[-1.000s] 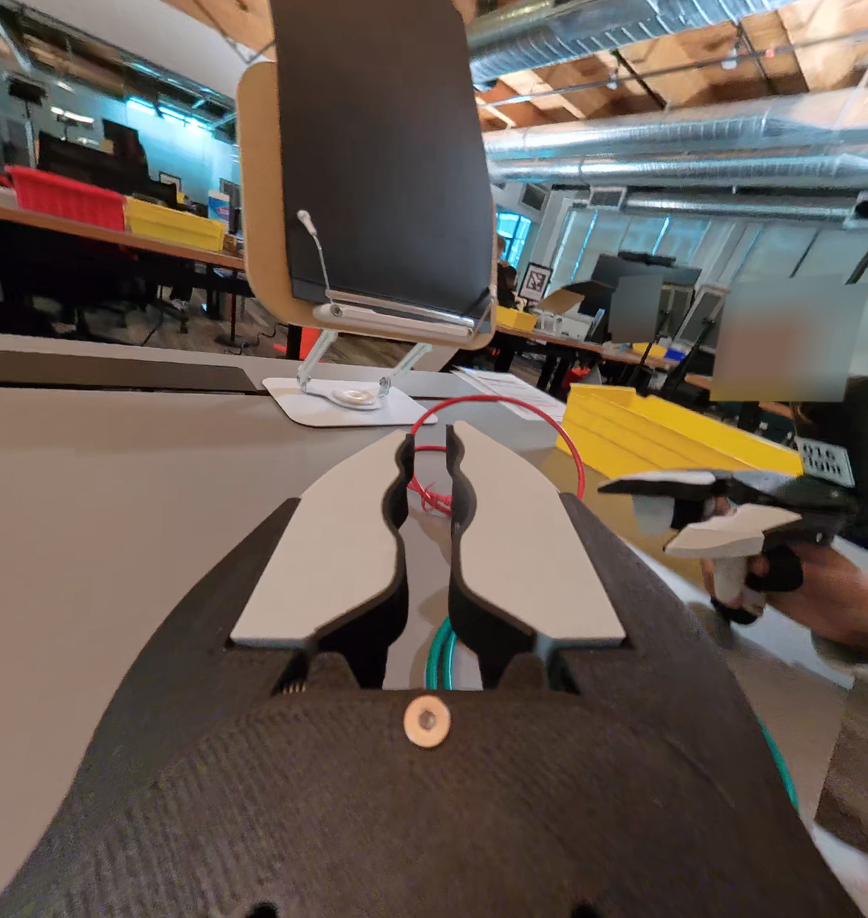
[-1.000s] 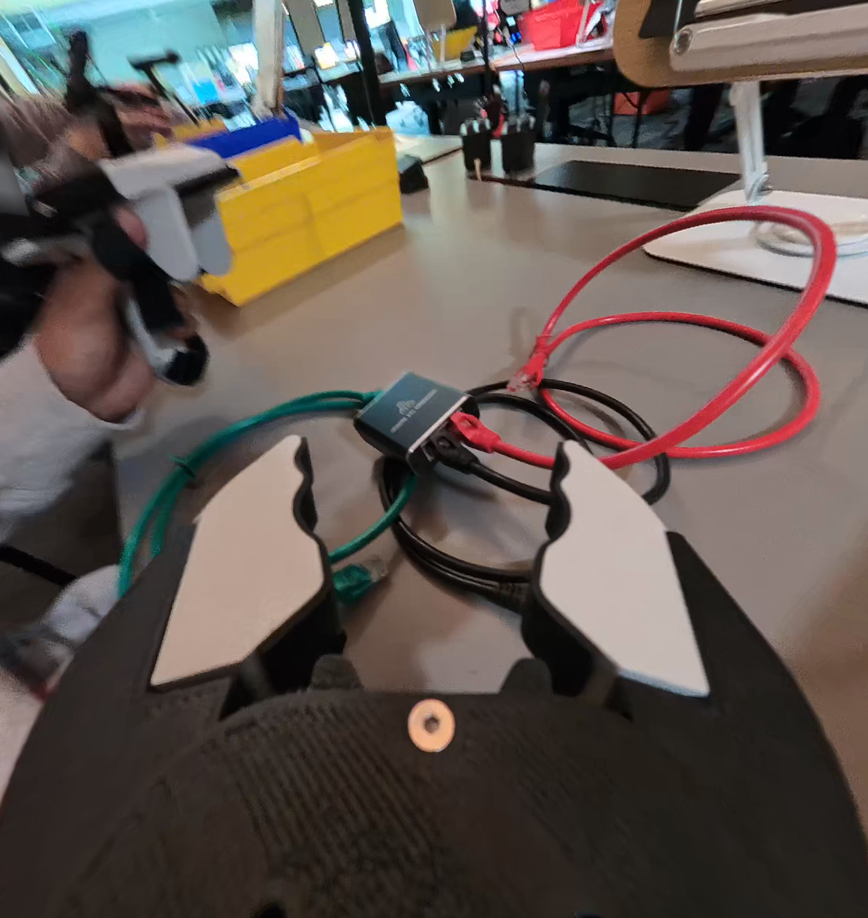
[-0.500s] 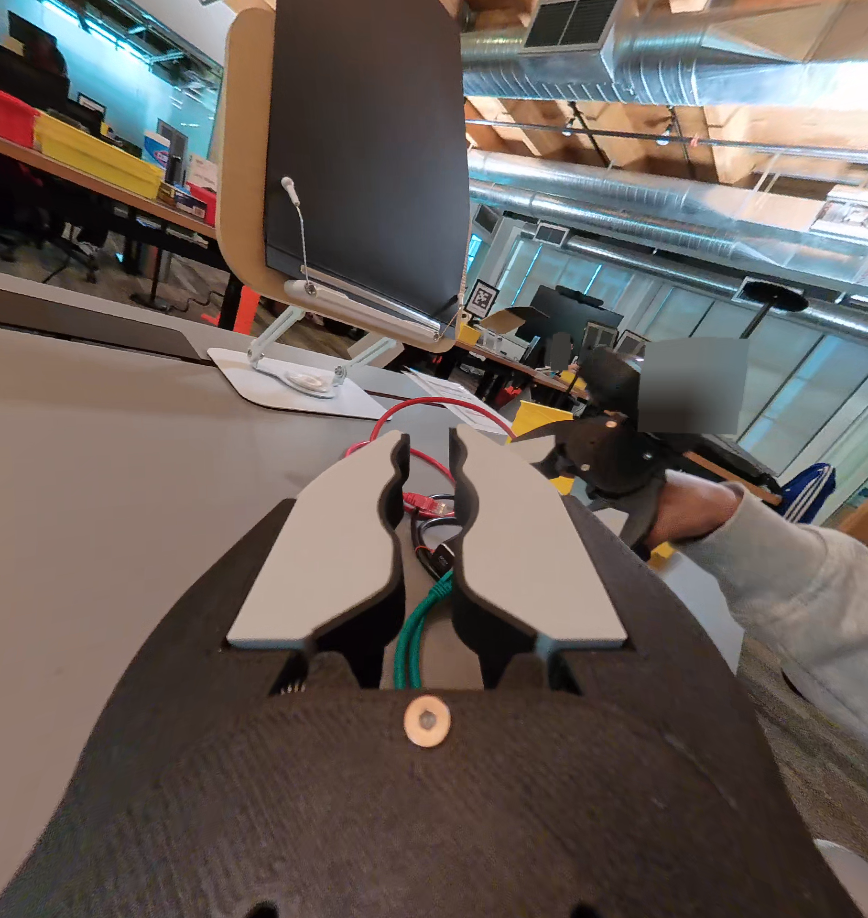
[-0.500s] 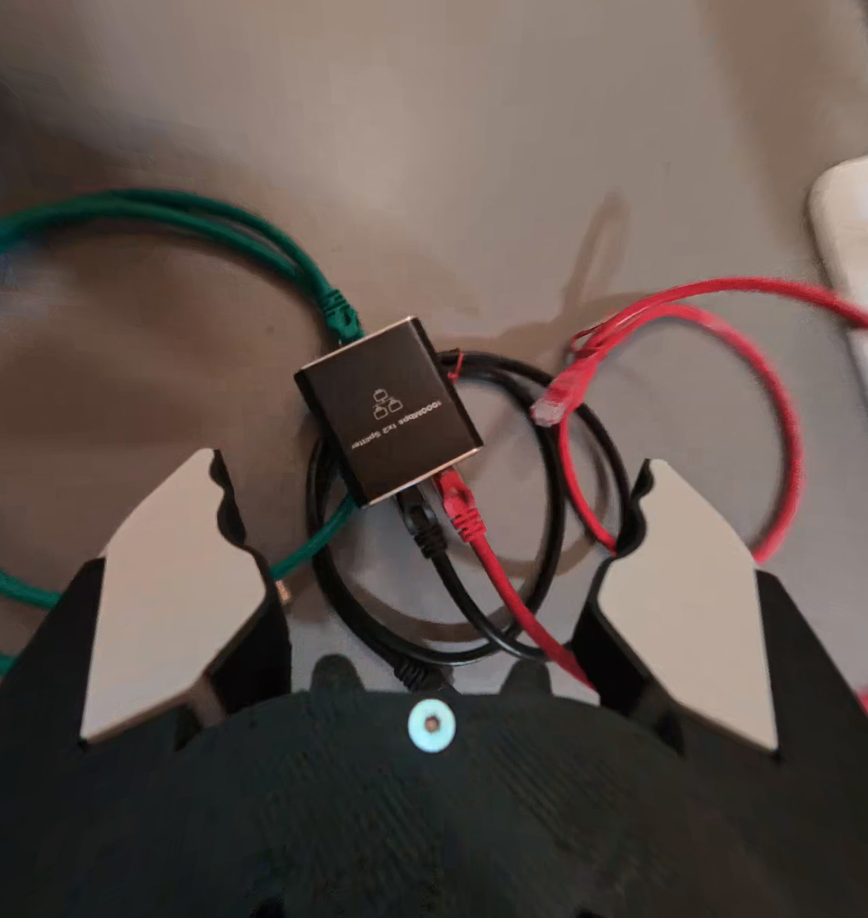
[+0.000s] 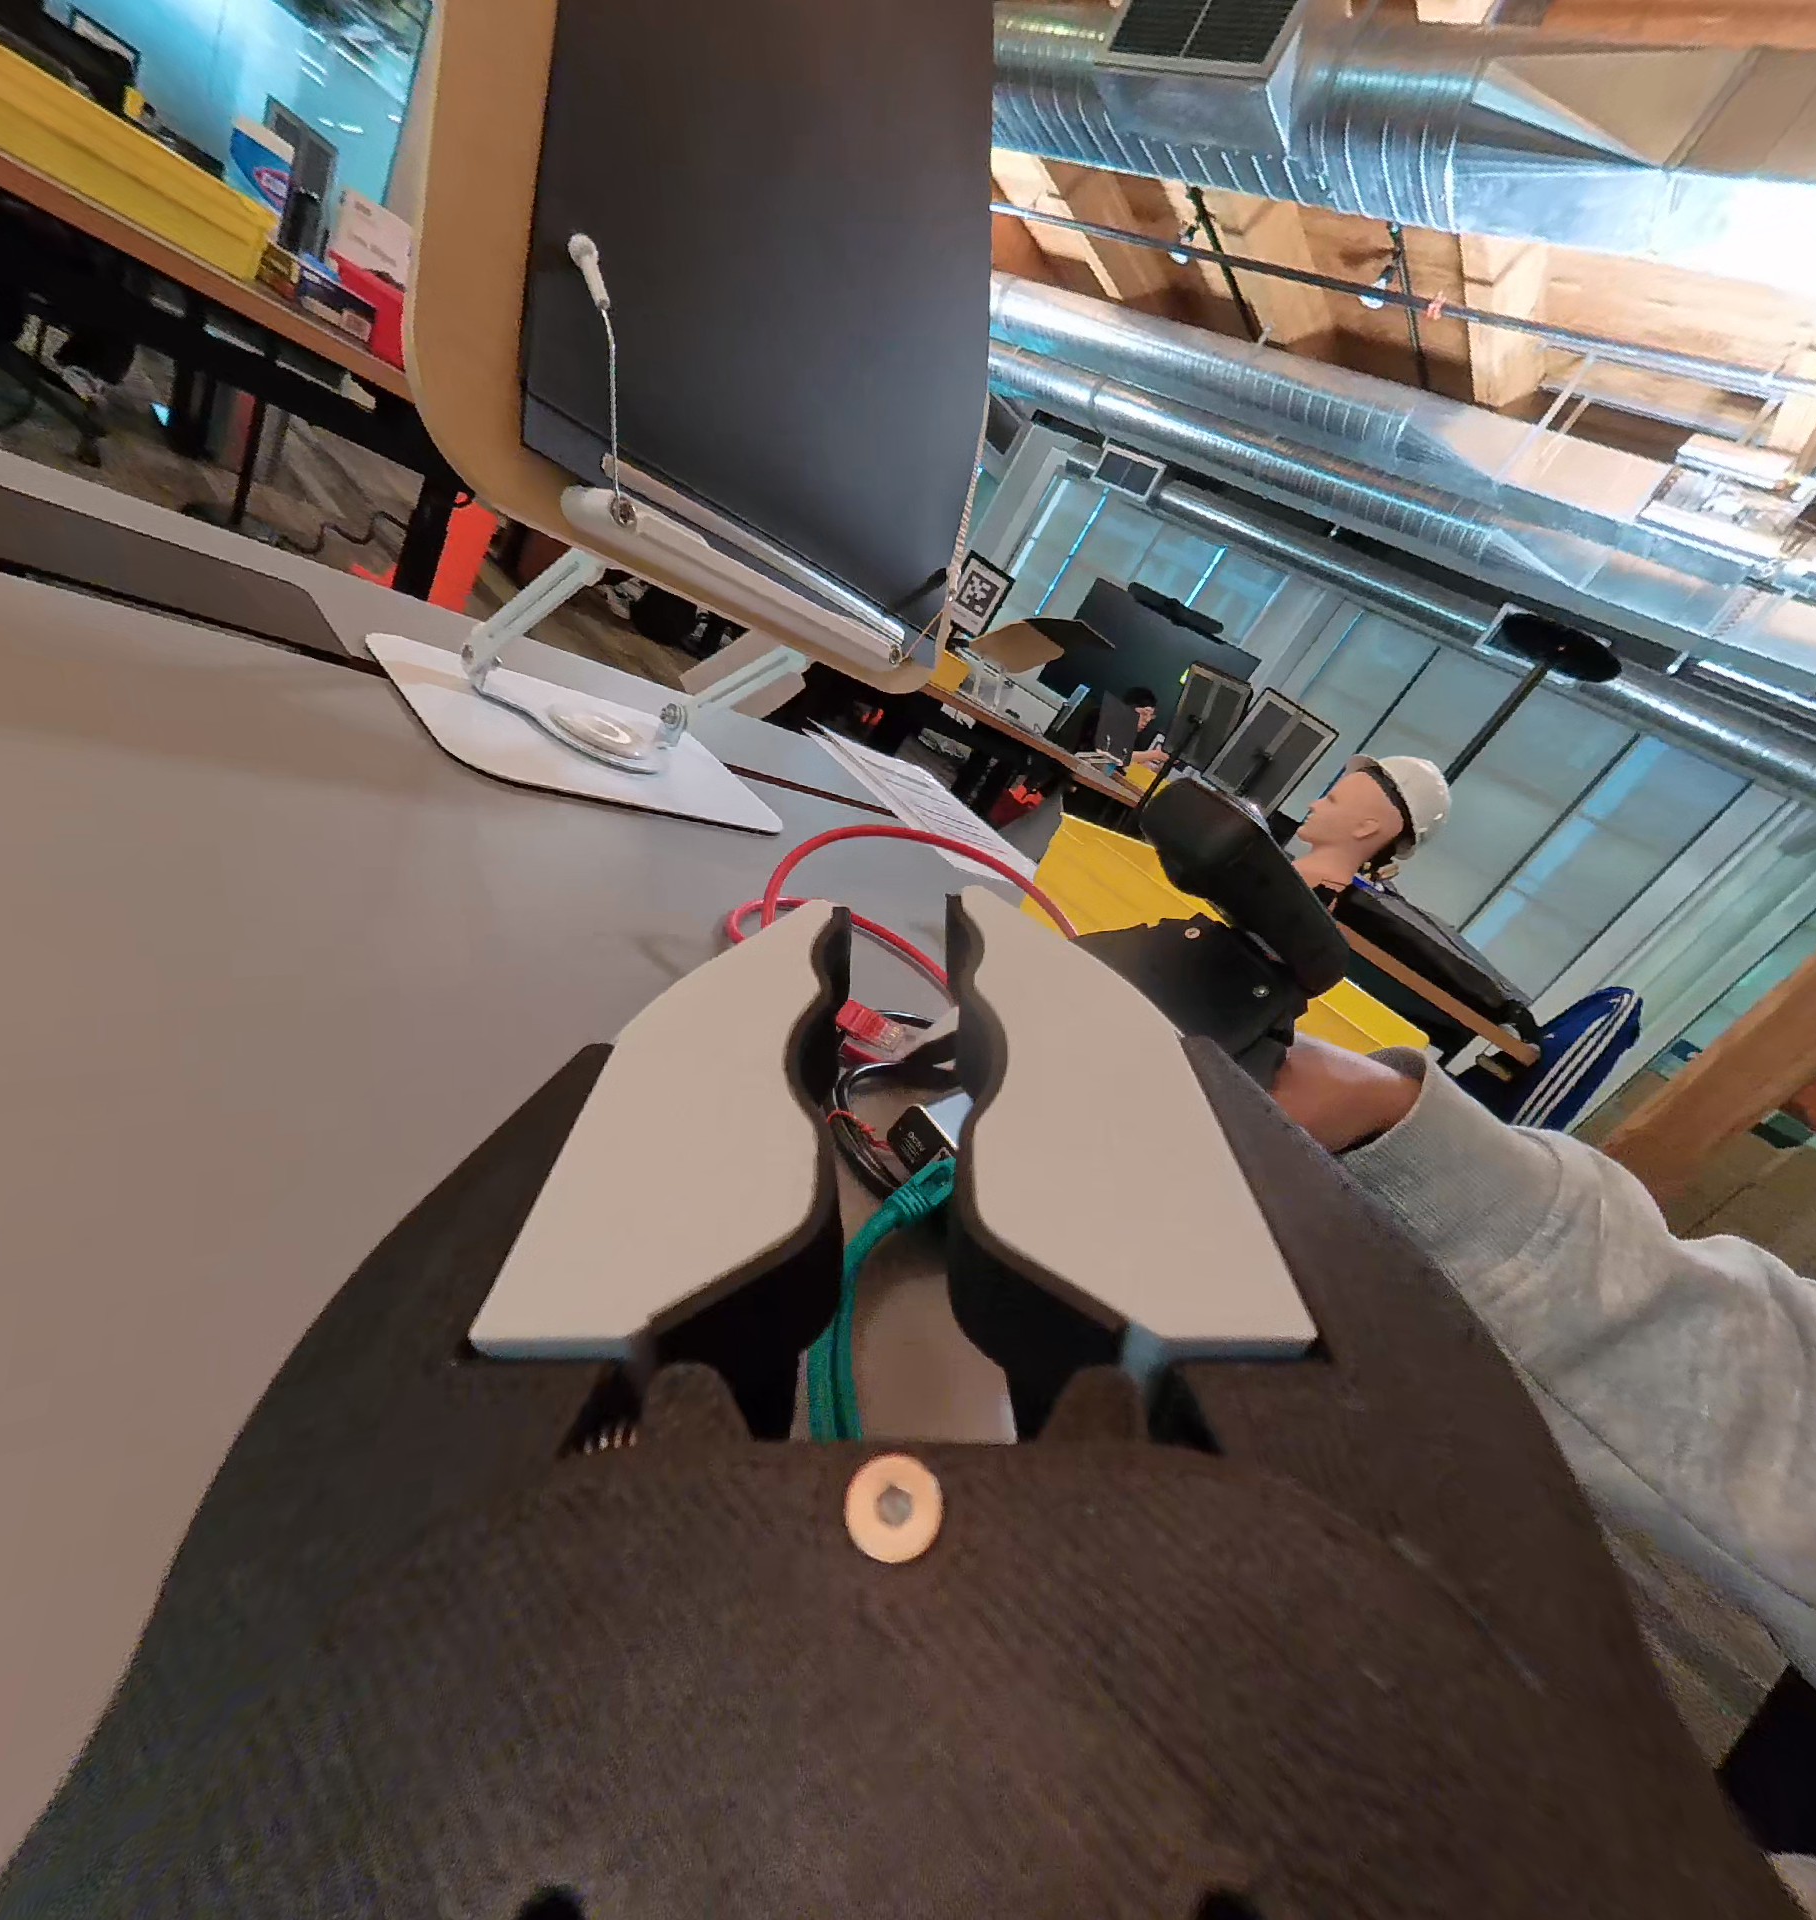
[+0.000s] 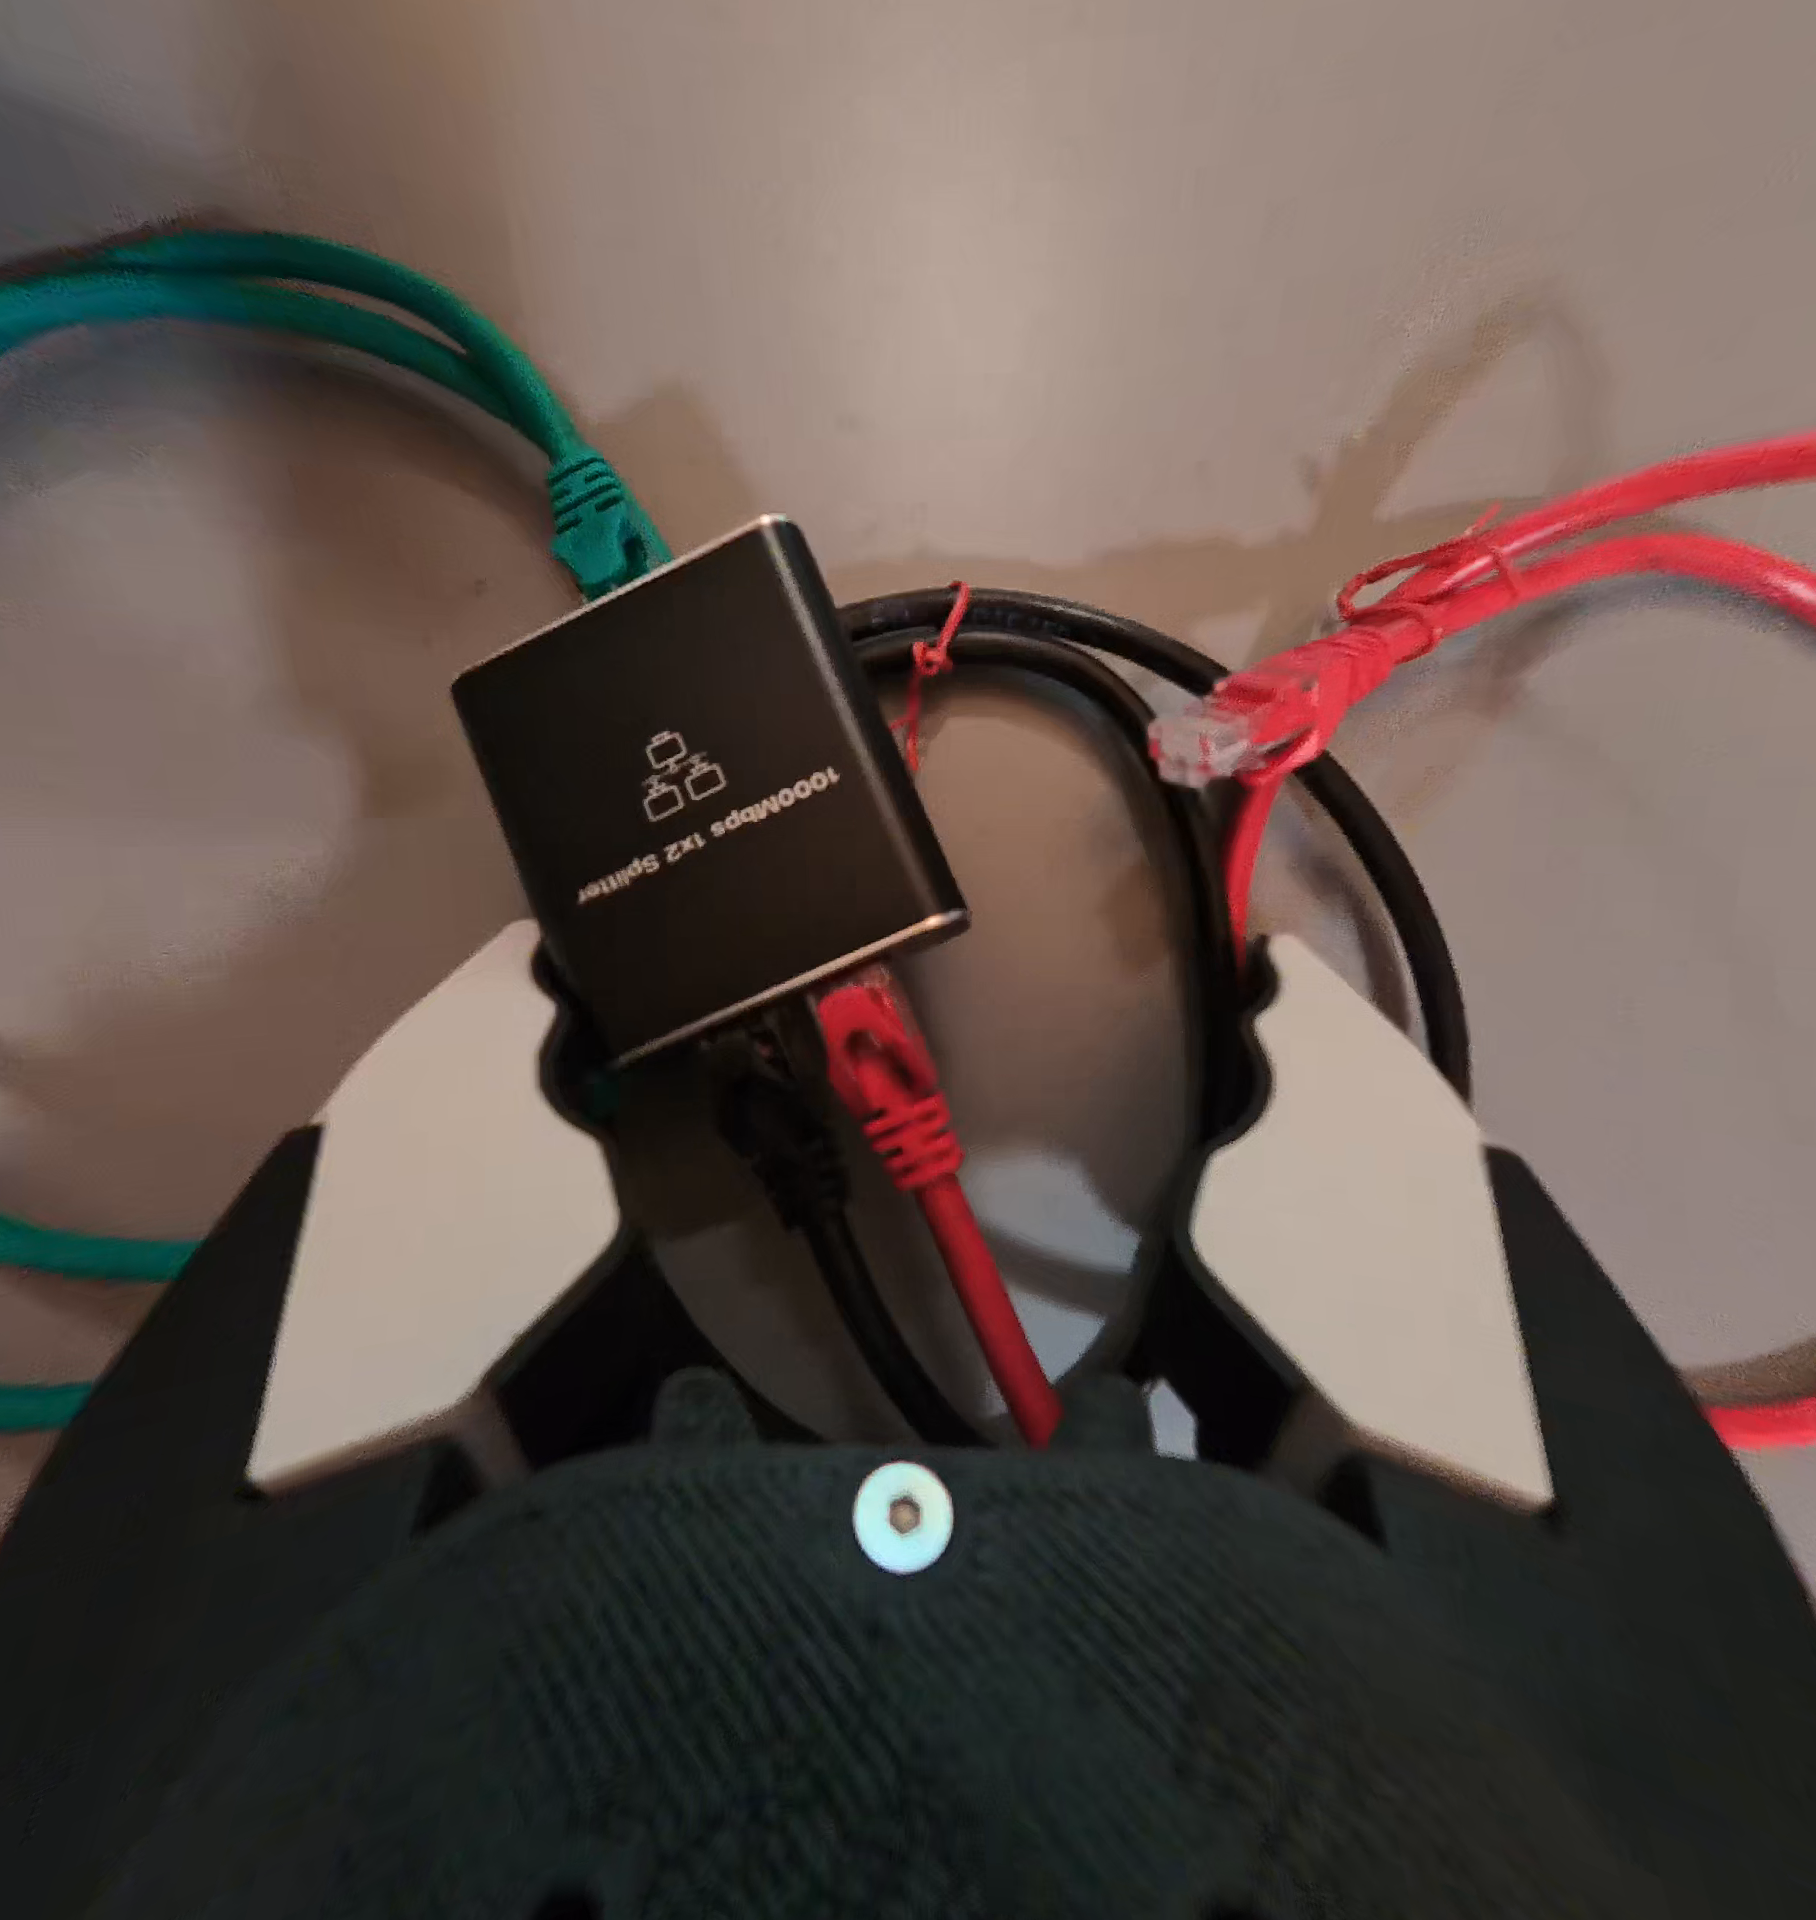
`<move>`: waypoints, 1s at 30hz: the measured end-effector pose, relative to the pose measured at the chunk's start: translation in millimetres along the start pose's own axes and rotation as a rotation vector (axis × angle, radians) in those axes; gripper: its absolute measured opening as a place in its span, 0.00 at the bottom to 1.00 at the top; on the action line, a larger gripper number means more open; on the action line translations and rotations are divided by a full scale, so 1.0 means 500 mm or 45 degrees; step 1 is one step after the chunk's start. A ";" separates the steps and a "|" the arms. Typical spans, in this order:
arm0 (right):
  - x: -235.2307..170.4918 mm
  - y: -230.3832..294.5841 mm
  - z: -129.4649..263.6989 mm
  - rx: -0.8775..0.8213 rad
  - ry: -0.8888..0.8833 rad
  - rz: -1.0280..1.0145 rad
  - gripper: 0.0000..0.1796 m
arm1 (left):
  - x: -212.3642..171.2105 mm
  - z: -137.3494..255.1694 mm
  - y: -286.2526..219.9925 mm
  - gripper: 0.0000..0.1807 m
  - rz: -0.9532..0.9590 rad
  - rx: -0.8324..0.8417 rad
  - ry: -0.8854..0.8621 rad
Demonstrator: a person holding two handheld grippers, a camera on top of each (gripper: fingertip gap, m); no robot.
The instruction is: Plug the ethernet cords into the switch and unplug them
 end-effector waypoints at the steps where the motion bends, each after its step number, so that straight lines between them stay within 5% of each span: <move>1: -0.001 0.004 0.004 -0.002 0.013 -0.005 0.63 | 0.000 0.001 -0.001 0.10 -0.005 0.000 0.000; 11: 0.005 0.028 0.021 -0.106 -0.021 -0.087 0.37 | 0.010 0.022 0.007 0.10 0.041 -0.006 -0.068; 17: 0.011 0.016 0.082 -0.226 -0.169 -0.161 0.36 | 0.014 0.027 0.008 0.10 0.028 0.008 -0.079; 30: -0.104 -0.004 0.492 -0.784 -0.748 -0.402 0.36 | 0.006 0.016 0.007 0.11 0.058 -0.018 -0.059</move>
Point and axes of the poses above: each gripper's, where its closed fingertips meet, z back along the fingers, x out of its top, y = z × x across the jaws, the point moved 10 cm from there along z, back along the fingers, and after that the axes turned 12 degrees about y, right-handed, at the moved point
